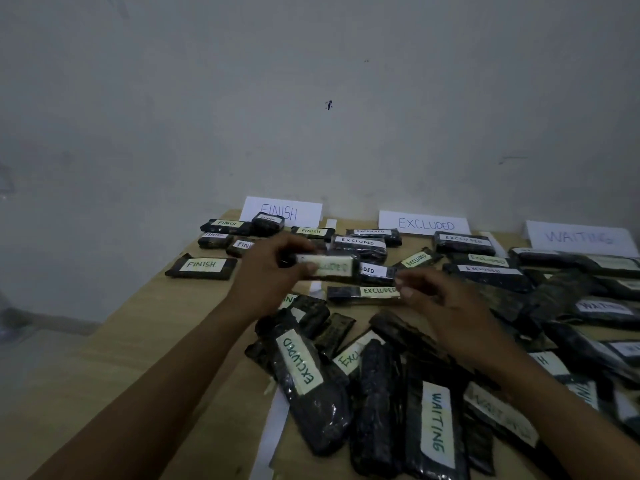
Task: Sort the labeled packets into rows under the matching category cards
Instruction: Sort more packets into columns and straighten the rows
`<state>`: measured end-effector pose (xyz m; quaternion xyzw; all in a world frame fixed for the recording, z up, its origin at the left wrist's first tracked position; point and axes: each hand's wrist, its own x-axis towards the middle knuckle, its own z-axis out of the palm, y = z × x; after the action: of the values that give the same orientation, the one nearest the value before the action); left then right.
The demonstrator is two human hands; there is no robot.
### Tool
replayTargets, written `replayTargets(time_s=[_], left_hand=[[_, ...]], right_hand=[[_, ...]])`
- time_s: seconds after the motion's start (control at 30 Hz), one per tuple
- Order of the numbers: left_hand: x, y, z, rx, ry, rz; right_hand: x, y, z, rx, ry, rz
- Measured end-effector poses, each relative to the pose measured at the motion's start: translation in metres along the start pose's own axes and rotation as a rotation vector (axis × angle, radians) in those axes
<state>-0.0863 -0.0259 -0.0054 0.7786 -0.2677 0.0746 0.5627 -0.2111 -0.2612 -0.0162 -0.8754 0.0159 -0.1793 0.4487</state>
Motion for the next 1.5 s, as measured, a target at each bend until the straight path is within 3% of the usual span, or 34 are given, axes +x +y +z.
replayTargets(time_s=[0.1, 0.2, 0.37, 0.6, 0.8, 0.93, 1.03, 1.3, 1.5], left_hand=[[-0.003, 0.017, 0.037, 0.014, -0.212, 0.009], [-0.009, 0.029, 0.074, 0.032, -0.318, 0.055], [-0.015, 0.028, 0.081, 0.154, -0.326, 0.067], [0.000, -0.002, 0.002, 0.325, -0.090, -0.082], [0.007, -0.045, -0.029, 0.574, -0.383, -0.261], [0.009, -0.047, -0.032, 0.474, -0.426, -0.262], [0.010, -0.050, -0.035, 0.368, -0.321, -0.286], [0.011, -0.042, -0.029, -0.252, 0.177, -0.507], [0.011, -0.043, -0.029, -0.455, 0.259, -0.469]], right_hand=[[-0.005, 0.004, -0.014, 0.081, 0.009, 0.026], [-0.012, 0.009, -0.018, 0.041, -0.003, -0.022], [-0.017, 0.016, -0.020, -0.221, 0.090, -0.115], [-0.018, 0.031, -0.022, -0.491, 0.066, -0.154], [-0.017, 0.041, -0.018, -0.639, 0.077, -0.226], [-0.018, 0.044, -0.015, -0.648, 0.093, -0.258], [-0.019, 0.044, -0.013, -0.656, 0.107, -0.260], [-0.020, 0.045, -0.010, -0.651, 0.130, -0.286], [-0.021, 0.046, -0.008, -0.671, 0.146, -0.327]])
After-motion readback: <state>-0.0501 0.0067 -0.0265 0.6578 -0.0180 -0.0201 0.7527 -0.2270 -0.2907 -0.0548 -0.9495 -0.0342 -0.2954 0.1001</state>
